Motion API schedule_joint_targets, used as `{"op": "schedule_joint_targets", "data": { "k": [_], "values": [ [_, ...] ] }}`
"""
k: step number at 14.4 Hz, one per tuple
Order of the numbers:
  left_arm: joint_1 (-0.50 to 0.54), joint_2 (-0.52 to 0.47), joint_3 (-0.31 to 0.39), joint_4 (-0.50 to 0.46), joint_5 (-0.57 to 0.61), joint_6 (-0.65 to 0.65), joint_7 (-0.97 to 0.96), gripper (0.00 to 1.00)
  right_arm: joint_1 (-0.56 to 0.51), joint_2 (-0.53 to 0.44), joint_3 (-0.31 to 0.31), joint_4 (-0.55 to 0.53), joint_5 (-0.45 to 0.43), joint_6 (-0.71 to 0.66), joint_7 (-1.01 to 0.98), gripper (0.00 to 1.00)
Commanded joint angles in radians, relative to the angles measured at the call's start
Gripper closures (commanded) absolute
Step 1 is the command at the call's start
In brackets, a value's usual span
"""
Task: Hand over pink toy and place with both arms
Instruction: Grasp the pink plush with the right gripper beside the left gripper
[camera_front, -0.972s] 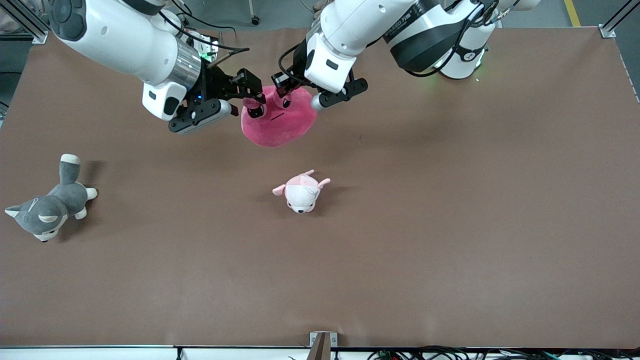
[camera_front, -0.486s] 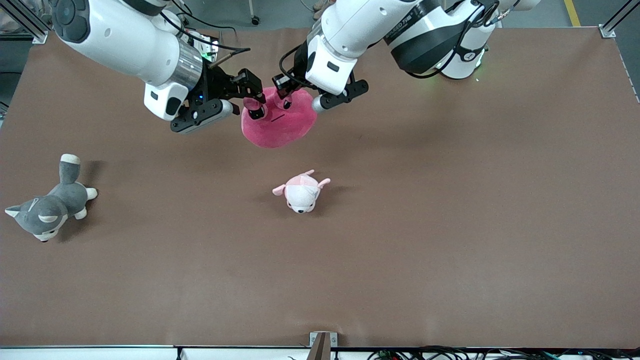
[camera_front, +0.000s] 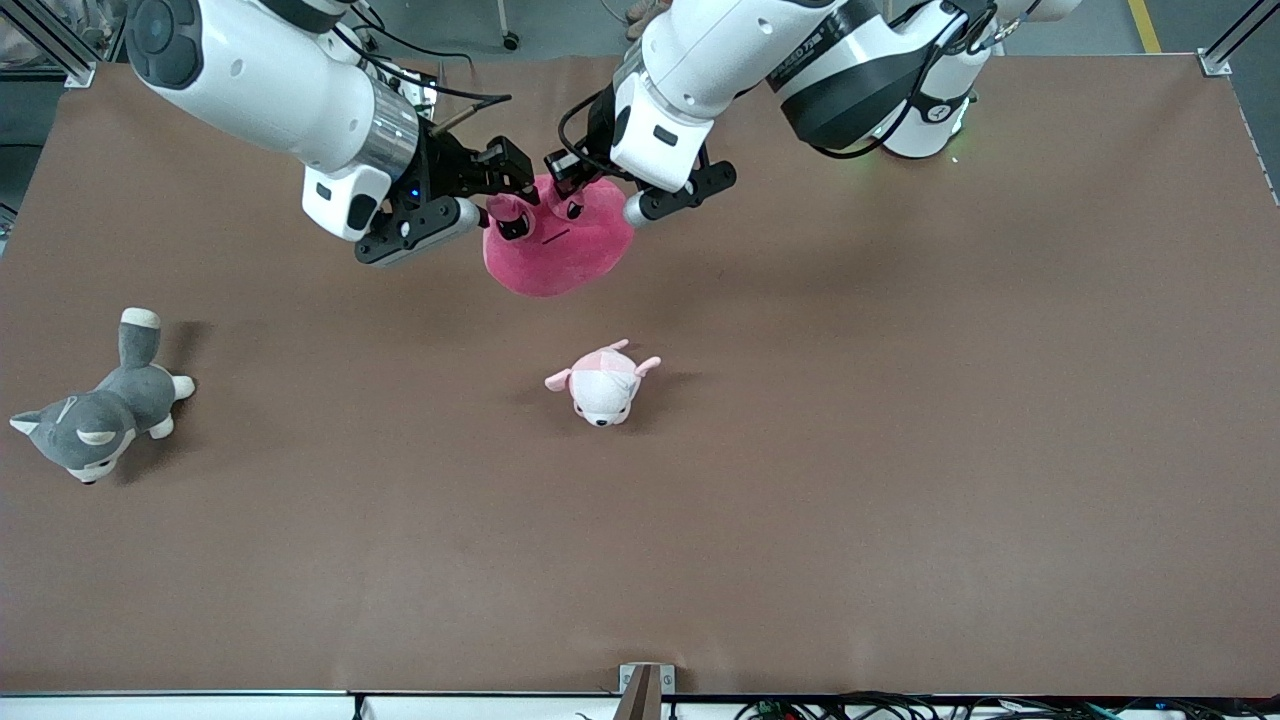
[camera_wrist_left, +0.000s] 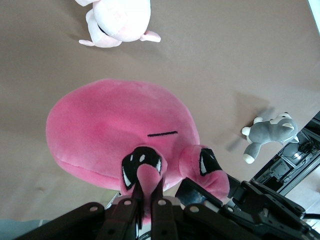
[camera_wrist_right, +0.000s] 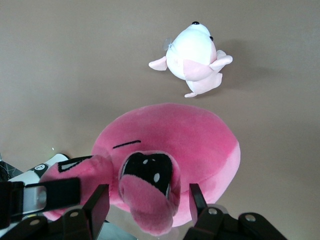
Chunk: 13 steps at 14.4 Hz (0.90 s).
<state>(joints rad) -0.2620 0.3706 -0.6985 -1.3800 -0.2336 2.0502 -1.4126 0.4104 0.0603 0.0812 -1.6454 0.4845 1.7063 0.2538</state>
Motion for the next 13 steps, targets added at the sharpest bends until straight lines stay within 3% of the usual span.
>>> {"op": "schedule_joint_targets", "data": {
  "k": [1,3,4,6,7,9,10,11,13],
  "values": [
    [-0.009,0.014,0.001,0.024,-0.004,-0.002,0.001,0.99,0.011,0.0,-0.009,-0.001,-0.018,0.003,0.018,0.57],
    [-0.008,0.014,0.001,0.024,-0.004,-0.002,0.001,0.96,0.011,0.001,-0.009,-0.001,-0.02,-0.004,0.016,0.93],
    [-0.008,0.014,0.001,0.024,-0.004,-0.002,0.001,0.95,0.01,0.001,-0.009,0.002,-0.024,-0.002,0.016,0.96],
    [-0.006,0.014,0.001,0.024,-0.004,-0.004,0.0,0.84,0.002,0.001,-0.011,0.007,-0.03,-0.001,0.016,0.99],
    [-0.005,0.014,0.001,0.024,-0.004,-0.004,0.0,0.71,-0.004,0.001,-0.012,0.01,-0.03,-0.002,0.016,1.0],
    [0.0,0.01,0.001,0.024,-0.003,-0.005,0.0,0.4,-0.004,0.0,-0.015,0.022,-0.029,-0.005,0.018,1.0],
    [0.001,0.007,0.004,0.024,0.008,-0.01,0.0,0.09,-0.005,0.0,-0.015,0.024,-0.027,-0.008,0.018,1.0],
    [0.004,0.005,0.007,0.024,0.042,-0.018,0.0,0.0,-0.005,-0.004,-0.017,0.026,-0.027,-0.037,0.018,1.0],
    [0.013,0.002,0.008,0.021,0.101,-0.066,0.001,0.0,-0.022,-0.005,-0.024,0.048,-0.029,-0.106,0.015,1.0]
  ]
}}
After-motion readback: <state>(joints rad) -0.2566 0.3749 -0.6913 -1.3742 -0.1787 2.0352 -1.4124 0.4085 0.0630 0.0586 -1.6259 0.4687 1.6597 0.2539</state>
